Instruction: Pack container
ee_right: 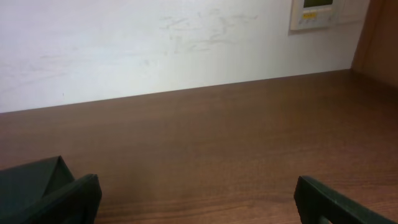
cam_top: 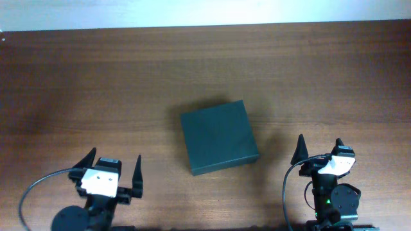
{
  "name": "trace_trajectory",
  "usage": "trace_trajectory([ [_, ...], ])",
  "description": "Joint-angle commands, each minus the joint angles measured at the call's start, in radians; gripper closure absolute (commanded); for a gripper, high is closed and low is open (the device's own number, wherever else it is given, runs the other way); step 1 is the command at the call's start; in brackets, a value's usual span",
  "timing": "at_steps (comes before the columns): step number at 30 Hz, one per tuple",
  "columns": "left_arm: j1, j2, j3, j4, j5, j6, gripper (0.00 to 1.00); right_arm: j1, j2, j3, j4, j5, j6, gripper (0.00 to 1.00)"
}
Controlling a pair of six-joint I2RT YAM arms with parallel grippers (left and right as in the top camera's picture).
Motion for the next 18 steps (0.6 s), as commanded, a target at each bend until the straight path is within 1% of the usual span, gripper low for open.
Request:
trace_trajectory([
  [1, -0.001, -0.067, -0.161, 0.166, -0.003, -0.002, 0.01, 0.006, -0.008, -0.008, -0.004, 0.005, 0.003, 0.01],
  [5, -0.002, -0.118, -0.331, 0.441, -0.003, -0.010, 0.01, 0.006, -0.008, -0.008, -0.004, 0.005, 0.003, 0.01],
  [7, -0.001, -0.143, -0.404, 0.555, -0.004, -0.009, 0.01, 0.006, -0.008, -0.008, -0.004, 0.005, 0.004, 0.01],
  [9, -0.001, -0.162, -0.458, 0.629, -0.004, -0.009, 0.01, 0.006, -0.008, -0.008, -0.004, 0.005, 0.003, 0.01],
  [13, -0.002, -0.195, -0.547, 0.703, -0.004, -0.009, 0.01, 0.006, -0.008, -0.008, -0.004, 0.005, 0.003, 0.01],
  [16, -0.011, -0.194, -0.589, 0.708, -0.003, -0.013, 0.01, 0.006, -0.008, -0.008, -0.004, 0.005, 0.003, 0.01],
  [18, -0.019, -0.194, -0.613, 0.705, 0.000, -0.047, 0.01, 0.006, -0.008, -0.008, -0.004, 0.005, 0.003, 0.01],
])
